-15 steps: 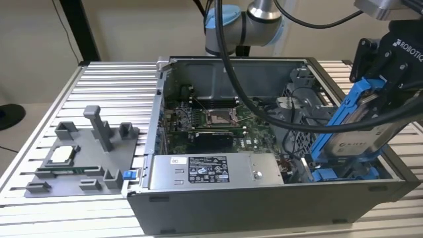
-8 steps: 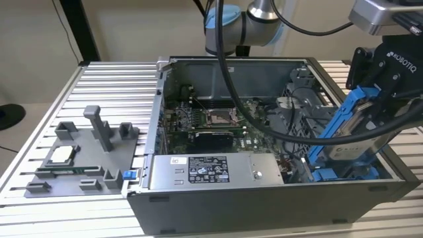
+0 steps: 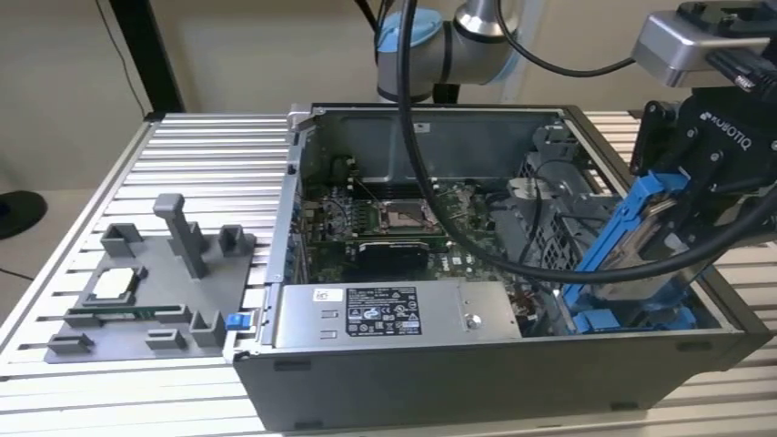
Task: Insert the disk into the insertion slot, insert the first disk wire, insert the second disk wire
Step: 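Insert the disk into the insertion slot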
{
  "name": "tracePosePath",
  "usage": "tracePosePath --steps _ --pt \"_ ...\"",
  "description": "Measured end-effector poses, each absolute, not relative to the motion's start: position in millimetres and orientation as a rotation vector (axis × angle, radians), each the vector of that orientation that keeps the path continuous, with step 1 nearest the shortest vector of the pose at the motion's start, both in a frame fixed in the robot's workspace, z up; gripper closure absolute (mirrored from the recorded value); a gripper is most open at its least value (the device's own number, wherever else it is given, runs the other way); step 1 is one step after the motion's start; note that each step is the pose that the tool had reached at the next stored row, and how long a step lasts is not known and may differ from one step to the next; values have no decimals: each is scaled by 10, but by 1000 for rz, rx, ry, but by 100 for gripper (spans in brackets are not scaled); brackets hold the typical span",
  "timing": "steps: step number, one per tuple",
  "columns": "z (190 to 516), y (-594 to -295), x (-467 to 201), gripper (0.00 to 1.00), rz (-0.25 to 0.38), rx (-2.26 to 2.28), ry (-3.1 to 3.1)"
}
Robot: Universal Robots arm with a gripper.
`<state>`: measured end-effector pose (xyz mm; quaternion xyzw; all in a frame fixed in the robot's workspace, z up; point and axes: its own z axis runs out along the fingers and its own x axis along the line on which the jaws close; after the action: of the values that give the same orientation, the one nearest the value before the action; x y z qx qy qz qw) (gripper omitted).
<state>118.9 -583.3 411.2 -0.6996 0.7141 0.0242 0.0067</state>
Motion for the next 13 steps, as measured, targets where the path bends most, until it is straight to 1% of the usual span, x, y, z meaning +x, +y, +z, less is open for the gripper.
tracePosePath --steps 13 --pt "3877 -5828 1192 100 77 -2188 2234"
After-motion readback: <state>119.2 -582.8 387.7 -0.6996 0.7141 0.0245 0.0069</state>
